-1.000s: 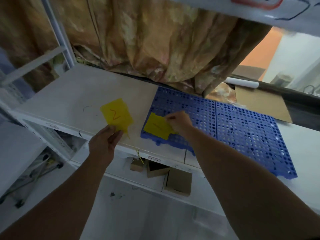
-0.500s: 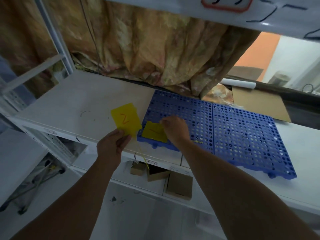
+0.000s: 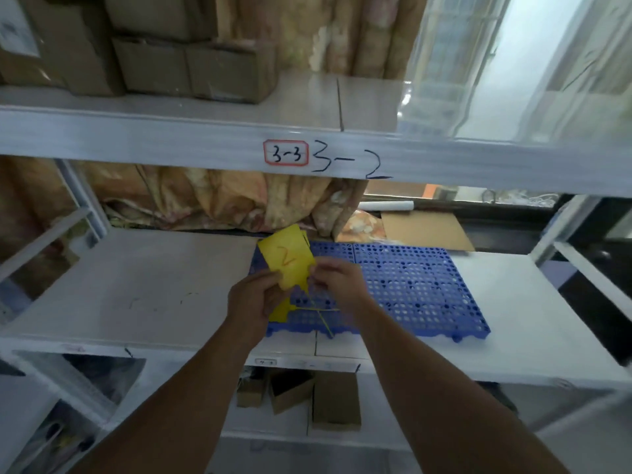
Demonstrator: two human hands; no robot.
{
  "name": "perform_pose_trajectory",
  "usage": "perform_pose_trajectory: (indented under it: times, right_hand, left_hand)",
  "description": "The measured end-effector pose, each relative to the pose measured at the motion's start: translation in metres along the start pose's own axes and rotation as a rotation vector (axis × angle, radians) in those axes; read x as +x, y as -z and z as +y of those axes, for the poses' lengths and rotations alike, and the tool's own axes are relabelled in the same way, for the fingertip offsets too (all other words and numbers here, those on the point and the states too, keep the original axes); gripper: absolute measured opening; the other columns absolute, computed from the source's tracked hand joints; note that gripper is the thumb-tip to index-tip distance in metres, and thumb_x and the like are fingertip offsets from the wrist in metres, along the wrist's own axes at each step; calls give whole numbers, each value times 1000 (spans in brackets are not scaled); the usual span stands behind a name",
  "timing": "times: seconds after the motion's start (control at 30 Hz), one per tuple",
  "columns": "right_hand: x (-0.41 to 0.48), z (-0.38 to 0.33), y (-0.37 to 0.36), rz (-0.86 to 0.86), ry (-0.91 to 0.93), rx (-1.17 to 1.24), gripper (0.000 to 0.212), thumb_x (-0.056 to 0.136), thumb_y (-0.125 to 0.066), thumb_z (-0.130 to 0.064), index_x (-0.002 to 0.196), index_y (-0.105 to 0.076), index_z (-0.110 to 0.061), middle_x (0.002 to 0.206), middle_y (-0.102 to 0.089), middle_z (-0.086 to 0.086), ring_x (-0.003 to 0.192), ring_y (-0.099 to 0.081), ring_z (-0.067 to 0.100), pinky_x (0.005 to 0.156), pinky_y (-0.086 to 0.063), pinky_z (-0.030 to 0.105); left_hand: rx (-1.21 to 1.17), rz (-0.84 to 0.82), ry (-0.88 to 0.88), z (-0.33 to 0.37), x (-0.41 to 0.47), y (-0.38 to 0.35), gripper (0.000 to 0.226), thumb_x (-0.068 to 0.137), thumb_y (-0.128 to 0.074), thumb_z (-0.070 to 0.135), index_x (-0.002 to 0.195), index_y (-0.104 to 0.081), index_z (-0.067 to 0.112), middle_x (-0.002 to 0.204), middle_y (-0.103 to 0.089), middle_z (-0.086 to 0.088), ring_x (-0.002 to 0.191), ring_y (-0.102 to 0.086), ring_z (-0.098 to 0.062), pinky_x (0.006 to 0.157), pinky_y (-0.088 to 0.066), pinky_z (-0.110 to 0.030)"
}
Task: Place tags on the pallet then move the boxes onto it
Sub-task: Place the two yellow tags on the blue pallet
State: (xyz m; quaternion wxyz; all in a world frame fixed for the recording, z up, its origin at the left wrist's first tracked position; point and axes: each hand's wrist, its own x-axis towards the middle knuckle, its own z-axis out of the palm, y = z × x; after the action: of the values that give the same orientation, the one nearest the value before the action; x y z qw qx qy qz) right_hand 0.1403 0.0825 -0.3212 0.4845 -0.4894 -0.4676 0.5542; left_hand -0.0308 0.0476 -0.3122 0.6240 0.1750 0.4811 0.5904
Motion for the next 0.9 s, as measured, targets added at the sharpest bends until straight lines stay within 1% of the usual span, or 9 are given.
perform_pose_trajectory:
  times: [0.07, 0.13, 0.27, 0.37, 0.5, 0.6, 0.73, 0.8, 0.9]
  right_hand:
    - [-9, -12, 23, 45, 3, -36, 10, 88, -71, 4, 89, -75, -4, 63, -70, 6, 58, -66, 17, 59, -55, 28]
    - [-17, -21, 47, 85, 13, -140, 13, 86, -75, 0, 88, -78, -12, 64, -71, 6, 58, -66, 17, 59, -52, 28]
    - [-36, -42, 91, 155, 36, -300, 22, 83, -79, -3, 104, -78, -4, 70, -73, -3, 58, -65, 5, 58, -48, 21]
    - [-51, -56, 118, 227, 43, -401, 21, 83, -81, -12, 104, -79, -9, 81, -75, 2, 72, -67, 12, 71, -52, 28]
    - [-71, -66, 154, 346, 127, -737, 22, 94, -68, -36, 94, -80, -18, 87, -76, 4, 80, -68, 18, 78, -54, 33]
    - [-83, -59, 183, 458, 156, -926, 31, 96, -57, -48, 103, -75, -23, 95, -76, 3, 88, -70, 21, 78, -52, 31]
    - [-77, -37, 211, 323, 79, -845, 44, 92, -56, -59, 122, -66, -28, 93, -77, 3, 88, -72, 21, 84, -57, 36]
    - [-71, -28, 220, 319, 45, -667, 38, 89, -62, -55, 115, -66, -28, 90, -77, 0, 76, -74, 19, 81, -61, 44]
    - [-63, -25, 226, 394, 4, -451, 23, 85, -74, -39, 96, -57, -27, 82, -74, 3, 60, -73, 19, 70, -62, 50]
  left_hand:
    - [107, -24, -60, 7, -8, -18, 37, 94, -67, 9, 130, -58, 7, 140, -55, -19, 112, -62, -35, 102, -50, -47]
    - [230, -61, -143, 15, -17, -33, 43, 94, -69, 13, 135, -58, 7, 142, -54, -14, 122, -58, -36, 103, -49, -44]
    - [518, -174, -280, 16, -36, -63, 26, 91, -70, 6, 116, -70, 0, 118, -69, -16, 97, -68, -27, 93, -56, -45]
    - [634, -181, -318, -1, -42, -86, 18, 90, -71, 6, 108, -73, 2, 108, -70, -13, 98, -68, -29, 89, -58, -45]
    - [583, -42, -302, -36, -48, -123, 9, 88, -74, 7, 97, -75, 11, 104, -73, -10, 85, -71, -27, 83, -60, -43]
    - [482, 75, -293, -63, -51, -150, 8, 89, -72, 5, 93, -74, 12, 98, -69, -7, 78, -69, -20, 85, -59, -45]
    - [438, 132, -255, -99, -49, -174, 9, 92, -70, 7, 98, -72, 12, 97, -66, -5, 78, -66, -17, 83, -57, -40]
    - [441, 166, -238, -111, -46, -183, 5, 91, -70, 8, 92, -72, 13, 88, -69, -3, 76, -67, -18, 82, -59, -43]
    - [469, 200, -201, -125, -41, -190, 18, 93, -67, 7, 78, -67, 17, 81, -68, -4, 71, -66, -22, 80, -60, -46]
